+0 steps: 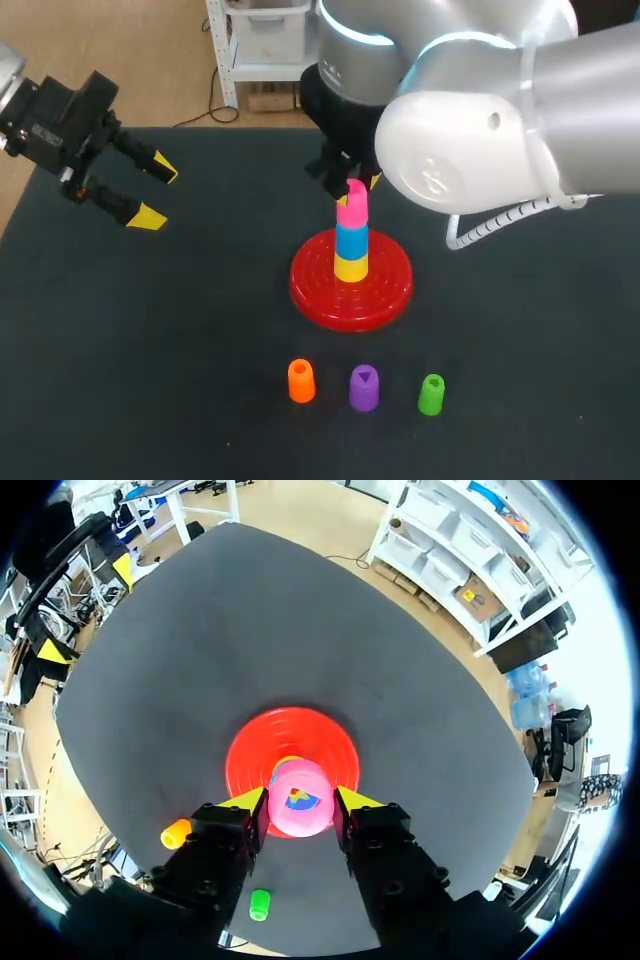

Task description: Pick up and stack the cylinders on the red base in this order: pink,purple,orange,green

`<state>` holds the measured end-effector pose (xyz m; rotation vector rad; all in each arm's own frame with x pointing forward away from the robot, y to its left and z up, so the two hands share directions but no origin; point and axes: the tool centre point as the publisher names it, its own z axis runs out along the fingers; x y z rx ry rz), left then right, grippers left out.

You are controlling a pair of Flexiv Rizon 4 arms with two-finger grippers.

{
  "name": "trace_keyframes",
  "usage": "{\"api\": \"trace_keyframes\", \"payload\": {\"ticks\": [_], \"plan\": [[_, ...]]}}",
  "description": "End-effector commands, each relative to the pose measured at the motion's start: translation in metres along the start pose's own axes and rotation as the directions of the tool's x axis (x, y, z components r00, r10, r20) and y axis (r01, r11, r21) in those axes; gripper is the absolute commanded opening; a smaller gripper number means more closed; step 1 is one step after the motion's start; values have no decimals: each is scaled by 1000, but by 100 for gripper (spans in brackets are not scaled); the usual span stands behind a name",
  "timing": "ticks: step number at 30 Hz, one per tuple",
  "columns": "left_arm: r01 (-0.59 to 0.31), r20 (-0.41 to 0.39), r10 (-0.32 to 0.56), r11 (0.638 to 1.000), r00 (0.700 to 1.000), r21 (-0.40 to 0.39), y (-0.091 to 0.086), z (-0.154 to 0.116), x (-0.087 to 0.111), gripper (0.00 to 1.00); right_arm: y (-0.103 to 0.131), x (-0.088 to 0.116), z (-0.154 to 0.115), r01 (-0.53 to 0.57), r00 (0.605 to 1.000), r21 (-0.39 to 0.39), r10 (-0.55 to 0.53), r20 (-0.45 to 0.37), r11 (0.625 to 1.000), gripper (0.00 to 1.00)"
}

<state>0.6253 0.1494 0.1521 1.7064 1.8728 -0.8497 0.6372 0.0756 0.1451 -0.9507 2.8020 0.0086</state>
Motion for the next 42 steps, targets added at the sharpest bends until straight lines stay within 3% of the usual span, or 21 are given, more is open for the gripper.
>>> {"api": "trace_keyframes", "payload": {"ticks": [1, 17, 23, 31, 35, 36, 37, 42], "plan": [[-2, 2, 2, 1000, 1000, -2, 0, 1, 1, 100, 2, 1, 1, -1, 1000, -6, 1, 0, 1000, 0], [-2, 2, 2, 1000, 1000, -2, 0, 1, 1, 100, -2, -3, 10, -16, 1000, -1, 16, -9, 1000, 0], [-2, 2, 2, 1000, 1000, -2, 0, 1, 1, 100, -5, -7, 22, -69, 997, -49, 68, -28, 996, 0], [-2, 2, 2, 1000, 1000, -2, 0, 1, 1, 100, -1, 5, 37, -103, 994, -73, 100, -54, 992, 0], [-2, 2, 2, 1000, 1000, -2, 0, 1, 1, 100, -1, 12, 30, -108, 994, -68, 107, -16, 992, 0], [-2, 2, 2, 1000, 1000, -2, 0, 1, 1, 100, -1, 13, 27, -115, 993, -51, 115, -2, 992, 20], [-2, 2, 2, 1000, 1000, -2, 0, 1, 1, 100, -2, 15, 24, -125, 992, -53, 126, 9, 991, 100], [-2, 2, 2, 1000, 1000, -2, 0, 1, 1, 100, -4, 23, -6, -189, 974, -33, 192, 119, 981, 100]]}}
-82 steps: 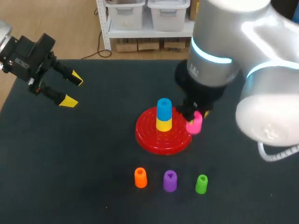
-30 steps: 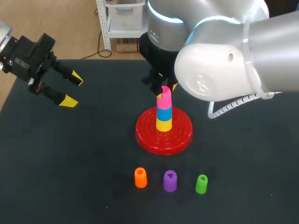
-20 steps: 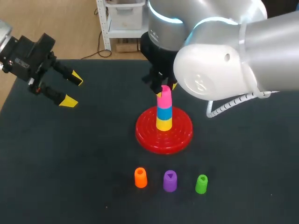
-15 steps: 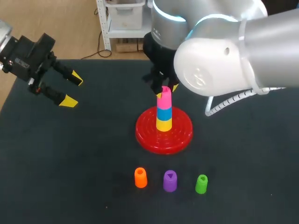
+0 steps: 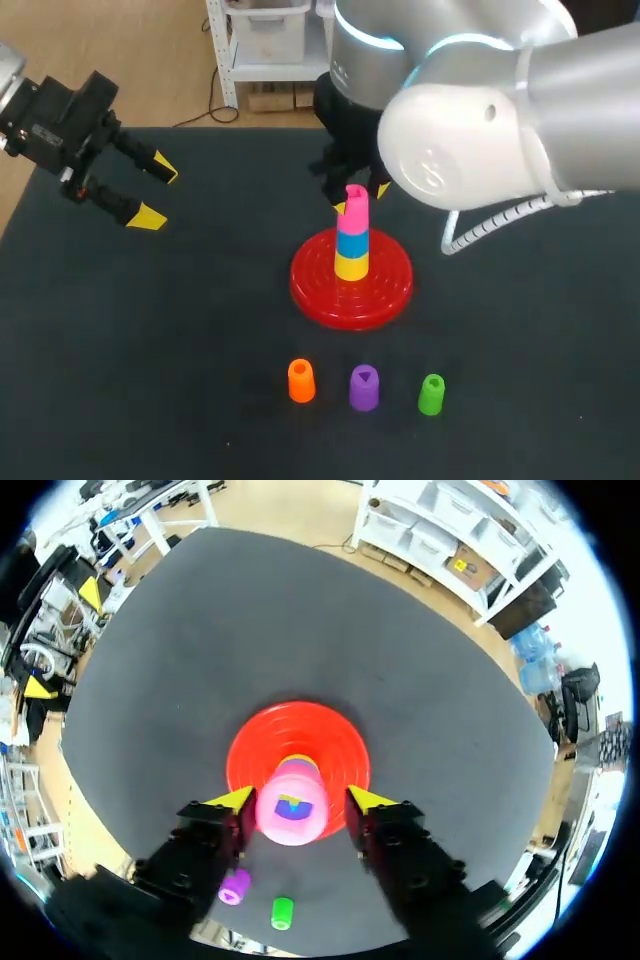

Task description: Pick up and stack the cylinders on the red base in this order: pink,purple,orange,green

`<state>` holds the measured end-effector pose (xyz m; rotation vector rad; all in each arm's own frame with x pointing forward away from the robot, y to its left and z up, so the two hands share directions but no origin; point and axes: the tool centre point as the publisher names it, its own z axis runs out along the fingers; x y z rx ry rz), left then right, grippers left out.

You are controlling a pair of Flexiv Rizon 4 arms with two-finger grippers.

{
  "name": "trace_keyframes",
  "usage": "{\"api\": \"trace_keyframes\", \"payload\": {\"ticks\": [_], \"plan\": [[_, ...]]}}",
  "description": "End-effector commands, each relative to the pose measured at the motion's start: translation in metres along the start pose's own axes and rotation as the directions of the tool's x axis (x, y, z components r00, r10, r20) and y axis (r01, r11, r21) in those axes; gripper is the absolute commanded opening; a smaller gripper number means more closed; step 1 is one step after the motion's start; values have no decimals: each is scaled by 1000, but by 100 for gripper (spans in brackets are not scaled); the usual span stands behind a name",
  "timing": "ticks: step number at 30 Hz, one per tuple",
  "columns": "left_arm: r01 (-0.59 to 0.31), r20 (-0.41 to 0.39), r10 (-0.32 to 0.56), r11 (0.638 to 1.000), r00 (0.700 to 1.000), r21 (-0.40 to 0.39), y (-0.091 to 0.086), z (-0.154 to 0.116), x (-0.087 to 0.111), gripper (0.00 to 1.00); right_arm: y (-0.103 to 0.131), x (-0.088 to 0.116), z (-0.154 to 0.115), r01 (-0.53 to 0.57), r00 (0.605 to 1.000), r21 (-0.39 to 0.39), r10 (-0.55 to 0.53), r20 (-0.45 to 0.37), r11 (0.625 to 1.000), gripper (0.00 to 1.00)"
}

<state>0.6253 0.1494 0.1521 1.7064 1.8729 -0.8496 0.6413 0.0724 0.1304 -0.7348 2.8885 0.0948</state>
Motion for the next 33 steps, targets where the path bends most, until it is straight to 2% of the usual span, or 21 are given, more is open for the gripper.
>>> {"api": "trace_keyframes", "payload": {"ticks": [1, 3, 6, 9, 13, 15, 19, 23, 28, 33], "plan": [[-2, 2, 2, 1000, 1000, -2, 0, 1, 1, 100, -4, 23, -28, -44, 989, 9, 42, 144, 999, 100], [-2, 2, 2, 1000, 1000, -2, 0, 1, 1, 100, -3, 24, -41, -41, 981, 7, 39, 191, 999, 100], [-2, 2, 2, 1000, 1000, -2, 0, 1, 1, 100, 1, 27, -58, -25, 975, -9, 27, 221, 1000, 100], [-2, 2, 2, 1000, 1000, -2, 0, 1, 1, 100, 14, 39, -61, 22, 978, -26, -16, 209, 999, 100], [-2, 2, 2, 1000, 1000, -2, 0, 1, 1, 100, 37, 65, -43, 125, 980, -40, -117, 161, 991, 100], [-2, 2, 2, 1000, 1000, -2, 0, 1, 1, 100, 48, 84, -26, 168, 981, -35, -163, 106, 985, 100], [-2, 2, 2, 1000, 1000, -2, 0, 1, 1, 100, 68, 118, -1, 267, 963, -43, -266, 32, 963, 100], [-2, 2, 2, 1000, 1000, -2, 0, 1, 1, 100, 76, 142, 19, 332, 942, -50, -334, -29, 942, 100], [-2, 2, 2, 1000, 1000, -2, 0, 1, 1, 100, 79, 164, 34, 396, 914, -74, -400, -63, 915, 100], [-2, 2, 2, 1000, 1000, -2, 0, 1, 1, 100, 78, 172, 43, 452, 887, -96, -459, -58, 887, 100]]}}
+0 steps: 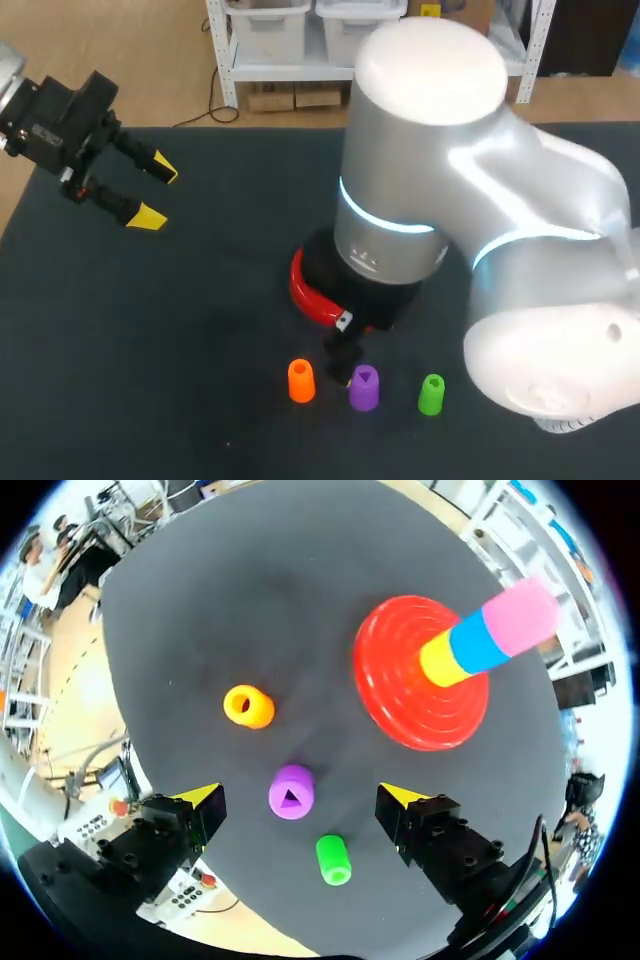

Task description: Pick up and stack the cylinders on the red base in this order: pink,purple,orange,green

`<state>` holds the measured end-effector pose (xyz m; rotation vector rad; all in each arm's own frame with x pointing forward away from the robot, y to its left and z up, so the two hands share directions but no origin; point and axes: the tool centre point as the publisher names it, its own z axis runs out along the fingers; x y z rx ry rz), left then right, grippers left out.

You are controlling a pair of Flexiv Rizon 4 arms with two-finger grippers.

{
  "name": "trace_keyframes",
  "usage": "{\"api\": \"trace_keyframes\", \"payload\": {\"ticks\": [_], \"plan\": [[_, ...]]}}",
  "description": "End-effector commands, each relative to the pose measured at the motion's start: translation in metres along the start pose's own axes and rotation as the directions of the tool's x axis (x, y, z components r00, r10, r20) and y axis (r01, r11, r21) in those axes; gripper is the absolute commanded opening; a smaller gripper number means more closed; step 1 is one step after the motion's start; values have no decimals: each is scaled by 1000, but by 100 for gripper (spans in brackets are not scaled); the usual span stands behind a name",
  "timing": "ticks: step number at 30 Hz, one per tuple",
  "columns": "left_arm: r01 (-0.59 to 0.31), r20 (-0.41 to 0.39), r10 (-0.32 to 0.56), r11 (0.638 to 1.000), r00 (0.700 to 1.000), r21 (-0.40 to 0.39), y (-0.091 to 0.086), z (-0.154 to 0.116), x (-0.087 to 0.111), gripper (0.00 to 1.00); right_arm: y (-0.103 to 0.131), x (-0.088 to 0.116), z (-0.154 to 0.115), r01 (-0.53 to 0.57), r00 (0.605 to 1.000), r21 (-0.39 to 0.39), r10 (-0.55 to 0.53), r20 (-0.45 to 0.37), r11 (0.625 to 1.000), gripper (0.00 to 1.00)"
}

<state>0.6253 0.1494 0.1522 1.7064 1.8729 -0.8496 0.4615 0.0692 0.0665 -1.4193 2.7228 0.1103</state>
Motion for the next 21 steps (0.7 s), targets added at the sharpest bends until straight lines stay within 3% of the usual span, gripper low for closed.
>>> {"api": "trace_keyframes", "payload": {"ticks": [1, 7, 21], "plan": [[-2, 2, 2, 1000, 1000, -2, 0, 1, 1, 100, -2, 6, 8, 28, 1000, -9, -28, 5, 1000, 100], [-2, 2, 2, 1000, 1000, -2, 0, 1, 1, 100, -4, 8, 22, 91, 995, 9, -90, -39, 996, 100], [-2, 2, 2, 1000, 1000, -2, 0, 1, 1, 100, 2, 10, 33, 116, 990, 7, -115, -78, 993, 100]]}}
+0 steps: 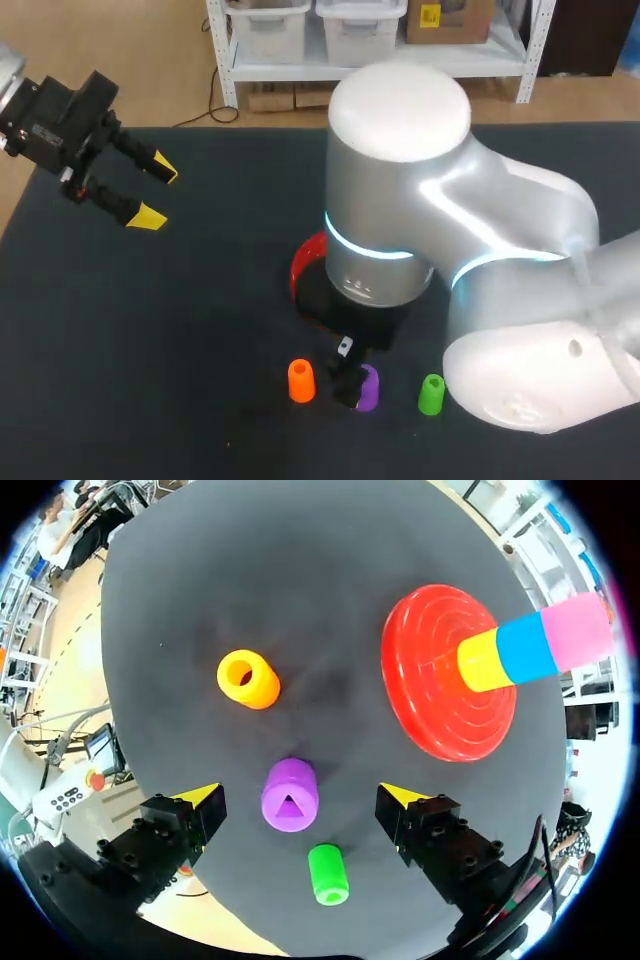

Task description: Pick up and stack the cylinders on the red base in this order: pink,purple,orange,green

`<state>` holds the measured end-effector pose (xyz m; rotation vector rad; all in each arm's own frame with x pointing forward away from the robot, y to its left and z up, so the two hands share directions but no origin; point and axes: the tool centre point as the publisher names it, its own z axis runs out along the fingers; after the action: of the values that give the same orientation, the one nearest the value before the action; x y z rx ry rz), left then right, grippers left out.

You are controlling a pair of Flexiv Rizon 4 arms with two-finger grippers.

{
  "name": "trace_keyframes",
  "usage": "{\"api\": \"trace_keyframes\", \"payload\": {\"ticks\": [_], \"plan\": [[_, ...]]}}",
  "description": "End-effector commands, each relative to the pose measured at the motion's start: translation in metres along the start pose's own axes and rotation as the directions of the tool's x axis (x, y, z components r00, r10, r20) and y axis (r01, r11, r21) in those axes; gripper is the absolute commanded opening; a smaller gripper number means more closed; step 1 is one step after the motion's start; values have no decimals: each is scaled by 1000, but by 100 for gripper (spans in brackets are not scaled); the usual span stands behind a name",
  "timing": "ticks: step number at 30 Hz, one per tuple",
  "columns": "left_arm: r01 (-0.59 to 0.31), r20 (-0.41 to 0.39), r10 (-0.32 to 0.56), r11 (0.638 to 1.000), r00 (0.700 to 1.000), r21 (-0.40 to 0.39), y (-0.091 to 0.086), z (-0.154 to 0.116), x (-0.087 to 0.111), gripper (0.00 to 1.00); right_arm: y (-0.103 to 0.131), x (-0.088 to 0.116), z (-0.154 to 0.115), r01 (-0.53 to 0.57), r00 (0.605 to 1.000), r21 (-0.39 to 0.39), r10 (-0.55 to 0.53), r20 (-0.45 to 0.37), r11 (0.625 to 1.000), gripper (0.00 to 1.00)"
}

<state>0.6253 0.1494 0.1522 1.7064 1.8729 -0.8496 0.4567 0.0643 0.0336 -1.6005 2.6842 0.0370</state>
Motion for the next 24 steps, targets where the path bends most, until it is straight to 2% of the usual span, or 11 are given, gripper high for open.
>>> {"api": "trace_keyframes", "payload": {"ticks": [1, 2, 3, 4, 12, 21, 22, 23, 24], "plan": [[-2, 2, 2, 1000, 1000, -2, 0, 1, 1, 100, 2, 1, 1, 2, 1000, -1, -2, -9, 1000, 98], [-2, 2, 2, 1000, 1000, -2, 0, 1, 1, 100, 2, 1, 1, 2, 1000, 0, -2, -10, 1000, 83], [-2, 2, 2, 1000, 1000, -2, 0, 1, 1, 100, 2, 1, 1, 2, 1000, 1, -2, -12, 1000, 64], [-2, 2, 2, 1000, 1000, -2, 0, 1, 1, 100, 2, 1, 2, 4, 1000, 6, -4, -17, 1000, 51], [-2, 2, 2, 1000, 1000, -2, 0, 1, 1, 100, 1, 1, 7, 3, 999, 26, -2, -33, 1000, 40], [-2, 2, 2, 1000, 1000, -2, 0, 1, 1, 100, 0, 0, 9, 2, 999, 33, -1, -38, 999, 33], [-2, 2, 2, 1000, 1000, -2, 0, 1, 1, 100, 0, 0, 9, 2, 999, 34, -1, -38, 999, 25], [-2, 2, 2, 1000, 1000, -2, 0, 1, 1, 100, 0, 0, 8, 0, 999, 36, 1, -37, 999, 8], [-2, 2, 2, 1000, 1000, -2, 0, 1, 1, 100, -1, 0, 6, -5, 999, 39, 7, -34, 999, 0]]}}
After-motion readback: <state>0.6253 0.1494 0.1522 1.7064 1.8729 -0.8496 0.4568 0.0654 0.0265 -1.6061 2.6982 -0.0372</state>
